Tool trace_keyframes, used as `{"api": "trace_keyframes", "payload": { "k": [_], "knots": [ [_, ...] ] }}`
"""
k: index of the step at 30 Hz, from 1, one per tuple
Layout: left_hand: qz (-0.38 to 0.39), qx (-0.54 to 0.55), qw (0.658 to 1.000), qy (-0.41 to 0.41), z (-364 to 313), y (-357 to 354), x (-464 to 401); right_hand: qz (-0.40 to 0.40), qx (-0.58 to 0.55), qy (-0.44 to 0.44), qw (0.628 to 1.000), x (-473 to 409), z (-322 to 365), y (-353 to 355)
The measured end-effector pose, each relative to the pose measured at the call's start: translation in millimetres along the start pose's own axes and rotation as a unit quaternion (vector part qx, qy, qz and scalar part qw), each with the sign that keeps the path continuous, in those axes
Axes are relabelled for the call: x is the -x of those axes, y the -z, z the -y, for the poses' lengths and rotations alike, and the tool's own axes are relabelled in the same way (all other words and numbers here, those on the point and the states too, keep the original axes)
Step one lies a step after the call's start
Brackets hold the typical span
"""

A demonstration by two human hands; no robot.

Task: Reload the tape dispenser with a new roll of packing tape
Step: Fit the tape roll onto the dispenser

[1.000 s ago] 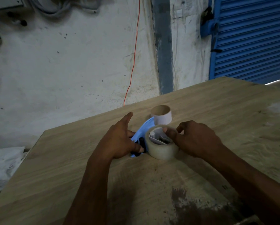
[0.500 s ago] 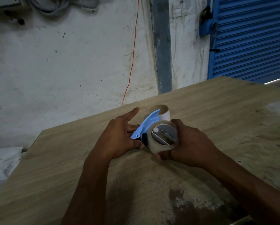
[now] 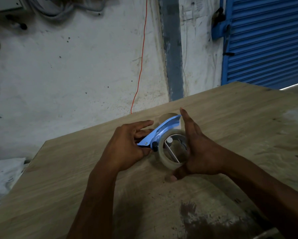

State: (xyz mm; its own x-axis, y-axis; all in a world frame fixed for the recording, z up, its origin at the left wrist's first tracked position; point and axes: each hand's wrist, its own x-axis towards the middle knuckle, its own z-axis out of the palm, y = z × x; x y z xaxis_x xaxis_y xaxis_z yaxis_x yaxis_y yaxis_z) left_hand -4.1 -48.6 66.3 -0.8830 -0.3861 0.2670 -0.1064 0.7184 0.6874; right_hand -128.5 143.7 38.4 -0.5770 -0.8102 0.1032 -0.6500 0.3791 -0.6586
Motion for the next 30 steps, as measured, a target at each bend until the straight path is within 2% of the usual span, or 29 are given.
{"api": "trace_keyframes", "payload": {
  "k": [4, 10, 14, 19, 23, 30],
  "knots": [
    [-0.015, 0.008, 1.0, -0.025, 0, -1, -1, -0.045, -0.017, 0.032, 0.998, 6, 1, -8],
    [0.029, 0.029, 0.998, -0.04, 4, -6, -3, -0.123, -0.078, 0.048, 0.988, 10, -8, -21],
    [0.041, 0.041, 0.998, -0.03, 6, -6, -4, -0.138, -0.112, 0.042, 0.983, 13, -13, -24],
    [0.028, 0.022, 0.999, -0.019, 10, -9, -8, -0.124, -0.108, 0.023, 0.986, 12, -13, -24],
    [0.016, -0.002, 1.0, -0.007, 10, -9, -8, -0.05, -0.089, -0.005, 0.995, 8, -11, -14],
    [0.091, -0.01, 0.996, 0.018, 10, -7, -5, 0.002, -0.127, -0.006, 0.992, 9, -14, -6]
  ]
}}
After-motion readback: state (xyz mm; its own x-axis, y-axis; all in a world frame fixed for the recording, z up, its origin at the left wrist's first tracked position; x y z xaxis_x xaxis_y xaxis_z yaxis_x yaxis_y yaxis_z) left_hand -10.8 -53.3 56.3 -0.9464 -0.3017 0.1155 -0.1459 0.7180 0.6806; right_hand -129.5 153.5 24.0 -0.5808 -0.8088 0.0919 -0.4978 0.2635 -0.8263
